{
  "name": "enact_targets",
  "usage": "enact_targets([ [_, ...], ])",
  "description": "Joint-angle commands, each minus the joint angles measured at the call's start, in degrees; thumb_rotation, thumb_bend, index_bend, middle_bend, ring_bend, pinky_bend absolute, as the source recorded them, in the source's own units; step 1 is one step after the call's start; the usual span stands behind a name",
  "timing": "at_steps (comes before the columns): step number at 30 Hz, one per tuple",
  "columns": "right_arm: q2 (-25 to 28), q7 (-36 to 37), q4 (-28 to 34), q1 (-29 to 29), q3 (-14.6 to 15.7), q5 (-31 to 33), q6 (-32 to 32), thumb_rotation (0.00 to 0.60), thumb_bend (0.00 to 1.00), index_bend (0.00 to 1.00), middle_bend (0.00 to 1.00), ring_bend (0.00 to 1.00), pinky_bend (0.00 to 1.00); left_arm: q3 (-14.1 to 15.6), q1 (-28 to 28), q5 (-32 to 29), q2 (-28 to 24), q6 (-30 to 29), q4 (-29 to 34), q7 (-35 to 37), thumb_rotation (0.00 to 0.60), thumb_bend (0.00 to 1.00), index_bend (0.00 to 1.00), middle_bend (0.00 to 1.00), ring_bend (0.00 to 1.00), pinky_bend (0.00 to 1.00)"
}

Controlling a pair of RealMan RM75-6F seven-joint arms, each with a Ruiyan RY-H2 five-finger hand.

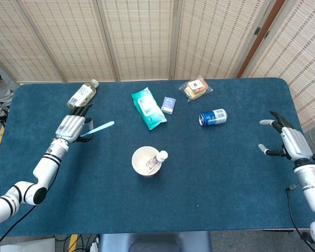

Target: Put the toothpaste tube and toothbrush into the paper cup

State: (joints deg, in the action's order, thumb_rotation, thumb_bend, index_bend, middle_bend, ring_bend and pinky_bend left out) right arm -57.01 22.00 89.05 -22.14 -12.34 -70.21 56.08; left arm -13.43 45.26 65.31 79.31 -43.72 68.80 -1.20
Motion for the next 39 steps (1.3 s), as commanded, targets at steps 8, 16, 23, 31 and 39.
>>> enact_targets([
  [8,1.25,1.62,2.38,1.21,-0.06,-2.20,2.94,0.600,0.18,0.27,0.03,0.00,0.11,-1.95,-0.82,-8.74,-8.73,-2.59,16.73,-7.23,0.600,0.36,0.71,0.00,0.00,0.00],
  [16,2.15,4.08,3.66,2.79,0.61,-4.33,5.41,0.600,0.18,0.28,0.03,0.00,0.11,-3.26,0.04,-15.63,-12.85,-3.81,27.08,-9.37,0.600,0.36,0.71,0.00,0.00,0.00],
  [23,2.72,6.05,4.24,3.70,1.06,-6.14,7.14,0.600,0.18,0.28,0.03,0.00,0.11,-3.72,0.78,-18.93,-14.84,-5.29,33.44,-9.90,0.600,0.37,0.72,0.00,0.00,0.00],
  [31,4.44,7.95,5.79,3.83,0.47,-7.82,8.99,0.600,0.19,0.28,0.03,0.00,0.11,-4.73,1.73,-20.97,-15.94,-5.79,38.88,-8.08,0.600,0.37,0.72,0.00,0.00,0.00],
  [39,6.49,10.71,7.06,3.99,-0.31,-8.43,10.25,0.600,0.18,0.28,0.03,0.00,0.11,-6.02,2.53,-21.42,-15.66,-4.85,40.93,-3.92,0.600,0.38,0.73,0.00,0.00,0.00],
])
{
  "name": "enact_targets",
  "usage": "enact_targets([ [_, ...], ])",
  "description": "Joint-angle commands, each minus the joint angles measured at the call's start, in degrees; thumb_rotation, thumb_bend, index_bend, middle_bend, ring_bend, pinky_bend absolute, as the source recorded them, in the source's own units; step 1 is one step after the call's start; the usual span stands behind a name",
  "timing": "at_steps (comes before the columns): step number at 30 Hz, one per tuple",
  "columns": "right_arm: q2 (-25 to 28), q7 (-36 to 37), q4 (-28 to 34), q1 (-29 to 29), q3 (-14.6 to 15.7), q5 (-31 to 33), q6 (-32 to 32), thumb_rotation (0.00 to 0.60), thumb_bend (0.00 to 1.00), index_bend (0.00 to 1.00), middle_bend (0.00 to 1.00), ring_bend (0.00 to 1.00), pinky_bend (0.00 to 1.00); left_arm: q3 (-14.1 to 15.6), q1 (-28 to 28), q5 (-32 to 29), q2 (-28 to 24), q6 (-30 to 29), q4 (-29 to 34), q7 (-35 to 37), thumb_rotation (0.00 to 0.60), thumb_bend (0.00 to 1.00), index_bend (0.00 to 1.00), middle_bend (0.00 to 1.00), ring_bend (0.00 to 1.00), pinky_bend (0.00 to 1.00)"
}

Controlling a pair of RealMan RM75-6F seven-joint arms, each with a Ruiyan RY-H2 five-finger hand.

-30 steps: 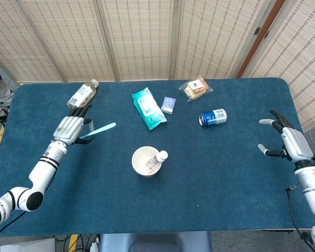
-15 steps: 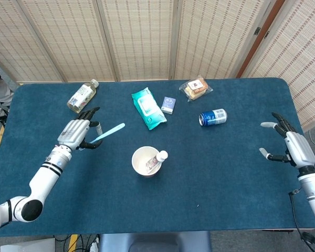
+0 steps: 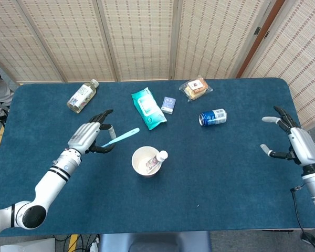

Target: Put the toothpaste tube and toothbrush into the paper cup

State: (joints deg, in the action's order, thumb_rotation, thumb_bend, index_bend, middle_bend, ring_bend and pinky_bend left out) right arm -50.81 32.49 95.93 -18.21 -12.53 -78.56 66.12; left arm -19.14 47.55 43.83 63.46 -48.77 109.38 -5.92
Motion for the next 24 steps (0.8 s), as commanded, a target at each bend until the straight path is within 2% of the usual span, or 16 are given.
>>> enact_targets([
  [1,0.50,0.41,0.27,0.11,-0.18,-0.03,0.34,0.600,0.18,0.28,0.03,0.00,0.12,-0.48,0.29,0.12,0.33,0.19,0.53,1.46,0.600,0.38,0.73,0.00,0.00,0.00],
  [8,1.26,2.26,0.47,0.31,-0.36,0.02,0.79,0.600,0.18,0.28,0.03,0.00,0.11,-1.41,0.20,0.58,1.47,0.59,1.57,6.02,0.600,0.40,0.74,0.00,0.00,0.00],
  [18,1.18,3.73,-0.12,0.73,0.15,-0.54,1.42,0.600,0.18,0.28,0.03,0.00,0.12,-1.14,2.32,0.92,4.61,1.25,1.41,7.38,0.600,0.40,0.74,0.00,0.00,0.00],
  [24,1.02,5.01,-0.89,1.26,0.63,-0.91,1.95,0.600,0.18,0.28,0.03,0.00,0.11,-1.52,4.11,0.41,7.80,2.16,-0.72,8.98,0.600,0.40,0.74,0.00,0.00,0.00],
])
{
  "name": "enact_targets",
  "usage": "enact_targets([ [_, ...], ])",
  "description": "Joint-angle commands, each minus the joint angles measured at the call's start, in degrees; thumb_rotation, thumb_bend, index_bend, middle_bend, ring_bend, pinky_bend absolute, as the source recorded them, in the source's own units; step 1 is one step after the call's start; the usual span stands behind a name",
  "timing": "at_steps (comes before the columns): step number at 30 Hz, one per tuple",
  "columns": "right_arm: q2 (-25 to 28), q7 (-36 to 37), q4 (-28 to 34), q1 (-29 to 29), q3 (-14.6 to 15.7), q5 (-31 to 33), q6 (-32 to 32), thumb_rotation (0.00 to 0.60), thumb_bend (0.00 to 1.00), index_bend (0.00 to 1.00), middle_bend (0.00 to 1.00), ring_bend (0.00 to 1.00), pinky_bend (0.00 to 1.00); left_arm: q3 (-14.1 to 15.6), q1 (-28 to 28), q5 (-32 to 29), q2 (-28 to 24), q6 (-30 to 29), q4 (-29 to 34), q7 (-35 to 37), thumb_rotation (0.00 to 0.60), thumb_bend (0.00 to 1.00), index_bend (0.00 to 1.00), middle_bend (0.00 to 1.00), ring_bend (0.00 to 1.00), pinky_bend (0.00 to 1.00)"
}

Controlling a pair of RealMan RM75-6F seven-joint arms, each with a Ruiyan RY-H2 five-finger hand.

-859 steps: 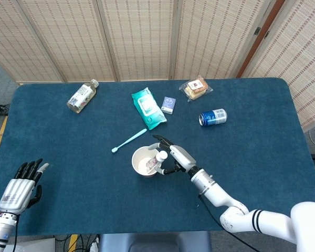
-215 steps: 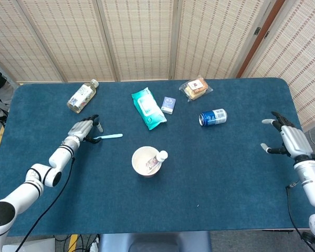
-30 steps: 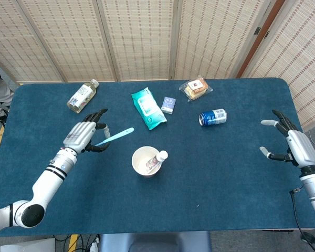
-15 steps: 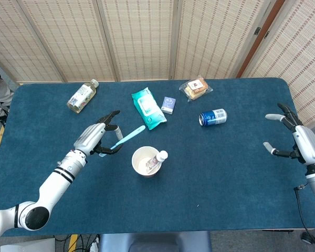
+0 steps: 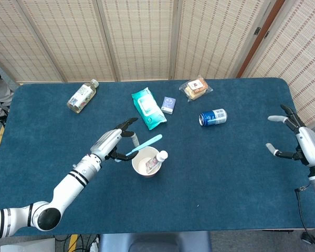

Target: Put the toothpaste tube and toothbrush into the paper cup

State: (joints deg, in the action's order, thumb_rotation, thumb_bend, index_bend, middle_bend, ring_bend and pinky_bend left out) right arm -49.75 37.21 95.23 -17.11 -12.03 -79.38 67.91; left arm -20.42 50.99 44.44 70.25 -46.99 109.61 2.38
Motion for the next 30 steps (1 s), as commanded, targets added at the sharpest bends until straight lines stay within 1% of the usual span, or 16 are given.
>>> enact_targets([
  [1,-0.04,0.55,-0.40,0.28,0.23,-0.13,0.24,0.600,0.18,0.28,0.03,0.00,0.11,-0.37,1.05,-0.28,1.69,0.57,-1.63,1.03,0.600,0.40,0.74,0.00,0.00,0.00],
  [6,-0.16,1.67,-1.23,0.70,0.68,-0.30,0.39,0.600,0.18,0.28,0.03,0.00,0.11,-0.84,2.23,-0.35,4.13,1.24,-4.11,2.52,0.600,0.41,0.74,0.00,0.00,0.00],
  [12,-0.25,2.88,-2.17,1.08,1.00,-0.50,0.66,0.600,0.18,0.28,0.03,0.00,0.11,-1.15,2.90,0.06,6.23,1.42,-5.54,4.08,0.600,0.41,0.74,0.00,0.00,0.00],
  [19,-0.60,3.60,-2.73,1.50,1.55,-0.86,0.91,0.600,0.18,0.28,0.03,0.00,0.11,-0.37,2.98,0.77,9.06,1.18,-6.53,5.44,0.600,0.41,0.74,0.00,0.00,0.00],
  [30,-0.94,4.23,-3.29,2.12,2.17,-0.91,1.20,0.600,0.18,0.28,0.03,0.00,0.11,-0.02,2.34,5.43,14.08,1.28,-11.08,9.48,0.600,0.42,0.74,0.00,0.00,0.00],
])
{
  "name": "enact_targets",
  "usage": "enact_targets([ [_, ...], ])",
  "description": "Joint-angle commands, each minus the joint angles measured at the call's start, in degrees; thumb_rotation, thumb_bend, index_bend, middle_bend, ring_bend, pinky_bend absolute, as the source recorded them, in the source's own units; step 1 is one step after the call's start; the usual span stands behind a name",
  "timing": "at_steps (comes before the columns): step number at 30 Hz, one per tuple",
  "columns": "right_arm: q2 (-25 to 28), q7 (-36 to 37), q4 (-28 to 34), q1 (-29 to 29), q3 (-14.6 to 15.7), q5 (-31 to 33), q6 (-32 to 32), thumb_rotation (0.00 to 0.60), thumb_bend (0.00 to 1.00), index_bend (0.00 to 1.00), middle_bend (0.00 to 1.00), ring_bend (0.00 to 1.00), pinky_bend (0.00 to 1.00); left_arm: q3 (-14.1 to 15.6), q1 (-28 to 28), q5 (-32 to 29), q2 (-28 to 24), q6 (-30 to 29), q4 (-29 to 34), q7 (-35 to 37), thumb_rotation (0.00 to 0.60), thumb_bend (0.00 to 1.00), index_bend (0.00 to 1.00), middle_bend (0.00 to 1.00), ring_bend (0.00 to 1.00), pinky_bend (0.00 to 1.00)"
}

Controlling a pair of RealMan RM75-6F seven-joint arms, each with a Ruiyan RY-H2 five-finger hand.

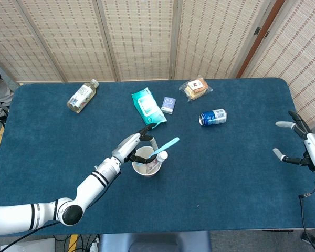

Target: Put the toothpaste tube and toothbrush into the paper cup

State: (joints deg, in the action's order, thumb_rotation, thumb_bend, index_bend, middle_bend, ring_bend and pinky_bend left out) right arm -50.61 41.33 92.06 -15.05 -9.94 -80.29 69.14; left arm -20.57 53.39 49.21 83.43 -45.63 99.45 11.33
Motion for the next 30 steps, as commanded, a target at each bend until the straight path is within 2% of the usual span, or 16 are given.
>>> enact_targets([
  [1,-0.18,0.28,-0.30,0.08,0.15,-0.01,-0.09,0.600,0.18,0.28,0.03,0.00,0.12,0.12,-0.14,1.03,1.57,-0.20,-1.56,1.00,0.600,0.42,0.74,0.00,0.00,0.00],
  [16,-1.08,1.02,-1.70,0.34,0.77,0.01,-0.50,0.600,0.18,0.29,0.03,0.00,0.11,0.57,-1.29,3.48,6.13,1.20,-6.56,5.70,0.600,0.42,0.74,0.00,0.00,0.00],
  [30,-1.62,1.41,-2.46,0.32,1.05,-0.05,-0.91,0.600,0.18,0.28,0.03,0.00,0.11,-0.22,-2.23,7.59,9.22,2.38,-10.59,10.85,0.600,0.42,0.74,0.00,0.00,0.00],
])
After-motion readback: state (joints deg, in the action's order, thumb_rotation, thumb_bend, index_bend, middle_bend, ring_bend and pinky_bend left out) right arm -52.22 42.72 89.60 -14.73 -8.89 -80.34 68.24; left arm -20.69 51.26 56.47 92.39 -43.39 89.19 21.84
